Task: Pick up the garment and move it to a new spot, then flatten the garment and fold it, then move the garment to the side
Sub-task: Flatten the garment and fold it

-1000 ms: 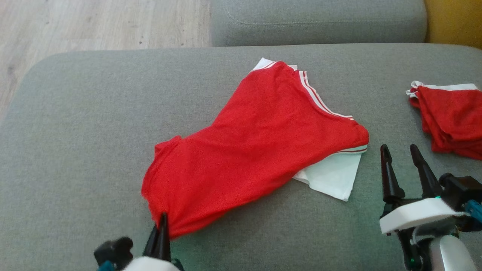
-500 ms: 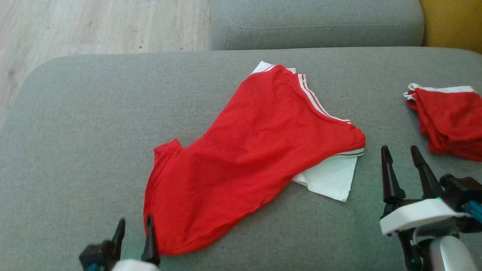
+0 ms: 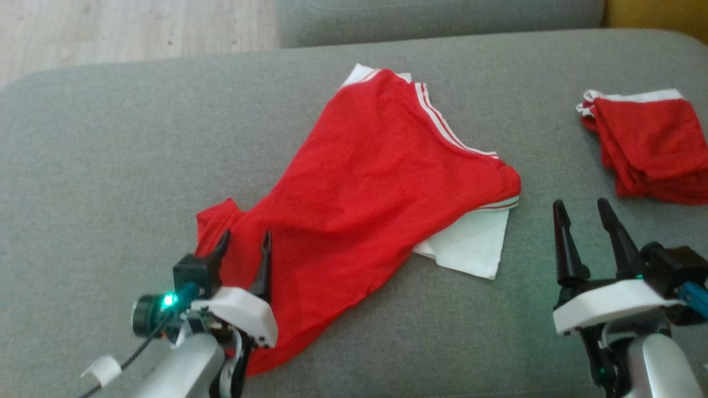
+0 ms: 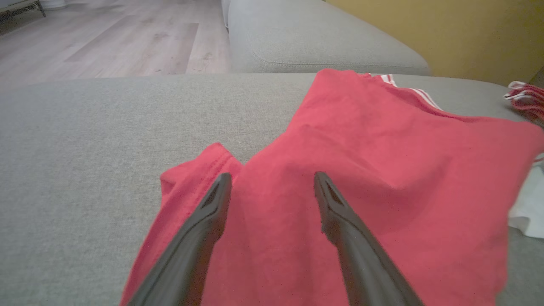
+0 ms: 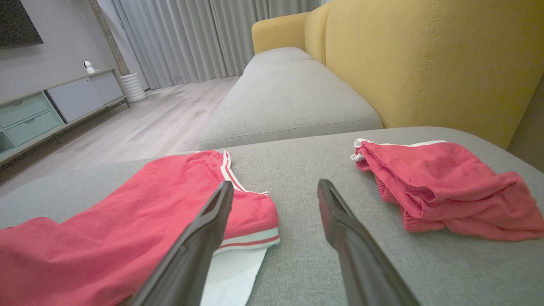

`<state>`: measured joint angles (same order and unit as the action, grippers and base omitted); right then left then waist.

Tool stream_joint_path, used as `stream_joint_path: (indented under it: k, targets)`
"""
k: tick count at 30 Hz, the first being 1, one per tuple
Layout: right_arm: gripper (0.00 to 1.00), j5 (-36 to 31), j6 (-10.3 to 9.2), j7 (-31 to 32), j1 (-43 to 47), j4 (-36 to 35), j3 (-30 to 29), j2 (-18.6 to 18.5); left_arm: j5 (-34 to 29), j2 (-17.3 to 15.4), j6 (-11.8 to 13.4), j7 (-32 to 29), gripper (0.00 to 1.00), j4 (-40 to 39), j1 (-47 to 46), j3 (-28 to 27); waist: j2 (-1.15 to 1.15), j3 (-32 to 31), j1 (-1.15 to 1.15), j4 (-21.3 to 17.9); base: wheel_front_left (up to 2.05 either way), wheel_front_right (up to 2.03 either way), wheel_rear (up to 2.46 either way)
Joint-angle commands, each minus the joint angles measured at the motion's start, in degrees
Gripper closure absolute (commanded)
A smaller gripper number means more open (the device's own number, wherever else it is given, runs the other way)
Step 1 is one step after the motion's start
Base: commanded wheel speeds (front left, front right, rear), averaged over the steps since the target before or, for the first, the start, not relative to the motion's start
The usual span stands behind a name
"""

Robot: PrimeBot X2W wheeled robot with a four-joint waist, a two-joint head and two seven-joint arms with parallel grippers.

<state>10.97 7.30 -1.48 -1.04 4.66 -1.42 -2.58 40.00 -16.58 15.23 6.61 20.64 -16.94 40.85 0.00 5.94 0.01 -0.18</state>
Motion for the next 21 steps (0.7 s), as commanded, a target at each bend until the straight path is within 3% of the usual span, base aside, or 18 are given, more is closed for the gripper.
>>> stream_joint_path:
  k: [1, 9, 10, 11, 12, 21]
  targets:
    - [0.0, -0.7, 0.19, 0.1, -3.2, -2.4, 1.5, -0.3, -1.1, -0.6, -0.4, -0.2, 0.0, 0.2, -4.2, -1.4, 0.0, 1.1, -0.01, -0.9, 0.0, 0.0, 0.0]
    - [0.0, -1.1, 0.19, 0.3, -3.5, -2.9, 1.3, -0.3, -2.0, -0.4, -4.1, -4.0, 0.0, 9.8, -10.4, 0.9, 0.0, 2.8, -0.01, -1.9, 0.0, 0.0, 0.0]
    - [0.0, -1.1, 0.19, 0.3, -3.6, -2.9, 1.4, -0.3, -2.0, -0.2, -4.6, -4.3, 0.47, 10.3, -10.8, 1.3, 0.0, 2.9, -0.01, -2.0, 0.0, 0.0, 0.0]
    - [0.0, -1.0, 0.19, 0.3, -3.6, -2.9, 1.4, -0.3, -2.0, 0.1, -5.1, -4.4, 0.84, 10.7, -11.1, 1.6, 0.0, 3.0, -0.01, -2.0, 0.0, 0.0, 0.0]
    - [0.0, -1.0, 0.19, 0.3, -3.6, -2.9, 1.4, -0.3, -2.1, 0.4, -5.4, -4.2, 1.0, 11.0, -11.5, 1.7, 0.0, 3.0, -0.01, -2.1, 0.0, 0.0, 0.0]
    - [0.0, -1.0, 0.19, 0.2, -4.1, -2.6, 1.8, -0.3, -6.9, 1.5, -5.0, 1.0, 1.0, 13.8, -18.5, 3.4, 0.0, 3.3, -0.01, -3.2, 0.0, 0.0, 0.0]
